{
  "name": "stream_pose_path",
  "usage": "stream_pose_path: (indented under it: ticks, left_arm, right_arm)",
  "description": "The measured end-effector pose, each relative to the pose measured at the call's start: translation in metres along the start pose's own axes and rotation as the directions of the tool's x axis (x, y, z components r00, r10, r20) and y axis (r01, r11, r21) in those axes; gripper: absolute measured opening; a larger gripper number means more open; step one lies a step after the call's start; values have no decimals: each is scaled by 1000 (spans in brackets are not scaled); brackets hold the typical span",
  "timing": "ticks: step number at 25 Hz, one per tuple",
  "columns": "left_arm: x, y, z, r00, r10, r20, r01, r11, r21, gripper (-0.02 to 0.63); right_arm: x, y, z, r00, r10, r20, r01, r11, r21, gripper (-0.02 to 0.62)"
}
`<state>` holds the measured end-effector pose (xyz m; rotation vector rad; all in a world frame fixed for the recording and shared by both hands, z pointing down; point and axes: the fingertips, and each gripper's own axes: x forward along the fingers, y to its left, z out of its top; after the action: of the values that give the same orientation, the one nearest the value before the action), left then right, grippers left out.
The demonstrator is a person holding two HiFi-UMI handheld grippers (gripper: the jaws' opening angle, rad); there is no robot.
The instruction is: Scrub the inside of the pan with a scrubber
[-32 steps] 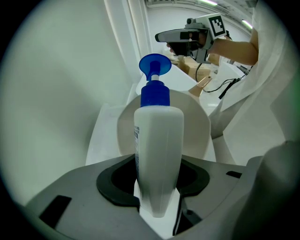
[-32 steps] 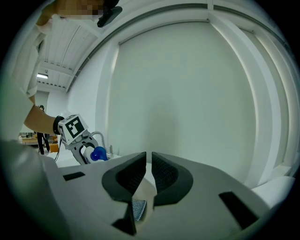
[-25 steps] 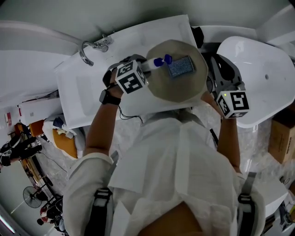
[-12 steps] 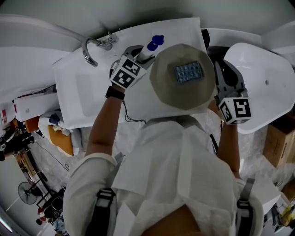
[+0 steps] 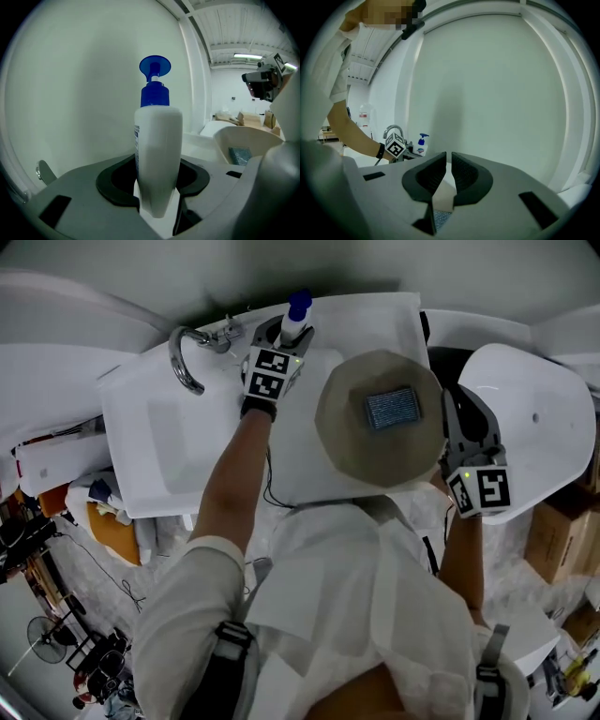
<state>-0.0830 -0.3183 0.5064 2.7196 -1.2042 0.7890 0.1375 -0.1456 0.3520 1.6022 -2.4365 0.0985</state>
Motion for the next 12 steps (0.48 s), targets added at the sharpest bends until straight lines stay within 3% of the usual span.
stream_pose_path:
  ticks: [12]
  left_arm:
    - [37,33,-37,992,90,85,-91,996,8,206]
  right_arm:
    - [8,10,-18,997,-19,-77,17,1000,-17,18]
